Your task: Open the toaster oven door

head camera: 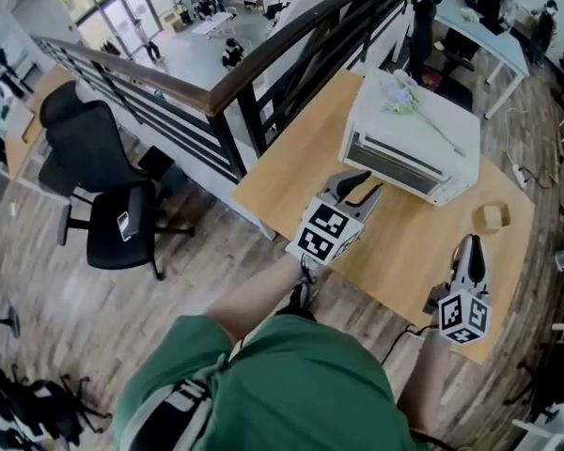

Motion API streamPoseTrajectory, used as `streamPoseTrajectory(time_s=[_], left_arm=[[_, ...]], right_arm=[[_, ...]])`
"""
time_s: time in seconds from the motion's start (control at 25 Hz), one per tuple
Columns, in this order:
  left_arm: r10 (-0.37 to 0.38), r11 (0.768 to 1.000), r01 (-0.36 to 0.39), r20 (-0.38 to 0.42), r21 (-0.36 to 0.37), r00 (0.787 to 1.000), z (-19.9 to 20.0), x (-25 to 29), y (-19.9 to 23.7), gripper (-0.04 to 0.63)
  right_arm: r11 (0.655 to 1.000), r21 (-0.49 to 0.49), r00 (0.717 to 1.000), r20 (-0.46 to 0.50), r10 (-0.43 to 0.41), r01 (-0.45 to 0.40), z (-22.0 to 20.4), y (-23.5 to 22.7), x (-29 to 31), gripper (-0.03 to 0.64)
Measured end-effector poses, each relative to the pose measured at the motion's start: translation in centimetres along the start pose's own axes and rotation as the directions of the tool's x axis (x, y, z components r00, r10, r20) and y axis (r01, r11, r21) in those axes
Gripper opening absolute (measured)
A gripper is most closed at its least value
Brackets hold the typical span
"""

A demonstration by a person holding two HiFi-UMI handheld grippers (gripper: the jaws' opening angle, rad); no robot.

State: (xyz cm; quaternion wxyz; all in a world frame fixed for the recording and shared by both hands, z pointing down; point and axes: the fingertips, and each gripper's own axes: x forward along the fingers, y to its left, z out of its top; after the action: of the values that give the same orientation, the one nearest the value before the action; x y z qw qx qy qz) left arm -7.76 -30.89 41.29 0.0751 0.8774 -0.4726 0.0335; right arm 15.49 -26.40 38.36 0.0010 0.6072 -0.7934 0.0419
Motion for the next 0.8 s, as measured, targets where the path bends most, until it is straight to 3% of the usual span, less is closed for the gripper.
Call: streamPoseTrajectory(time_s=[0.16, 0.44, 0.6, 0.8], left_arm=[[-0.058, 0.998, 0.058, -0.045, 0.015, 0.997, -1.4, 3.5, 2.4, 0.132], [-0.089, 0.993, 0.096, -0.093, 0.069, 0.992, -3.6, 8.6, 6.5, 0.153], [-0.128, 0.989, 0.135, -0.123, 0.058, 0.984, -4.3, 10.8, 5.9, 0.158], [-0.16, 0.959, 0.197, -0.186, 0.203, 0.969, -5.6, 14.2, 4.6, 0.17]], right_arm=[[0.998, -0.001, 0.998, -0.014, -0.062, 0.062, -0.6, -0.1, 2.1, 0.063], [0.989, 0.001, 0.988, -0.032, -0.148, 0.148, -2.6, -1.1, 5.0, 0.066], [0.972, -0.01, 0.97, -0.063, -0.234, 0.234, -2.5, -1.8, 3.1, 0.066], [0.955, -0.014, 0.953, -0.061, -0.298, 0.297, -2.2, -3.4, 2.5, 0.066]])
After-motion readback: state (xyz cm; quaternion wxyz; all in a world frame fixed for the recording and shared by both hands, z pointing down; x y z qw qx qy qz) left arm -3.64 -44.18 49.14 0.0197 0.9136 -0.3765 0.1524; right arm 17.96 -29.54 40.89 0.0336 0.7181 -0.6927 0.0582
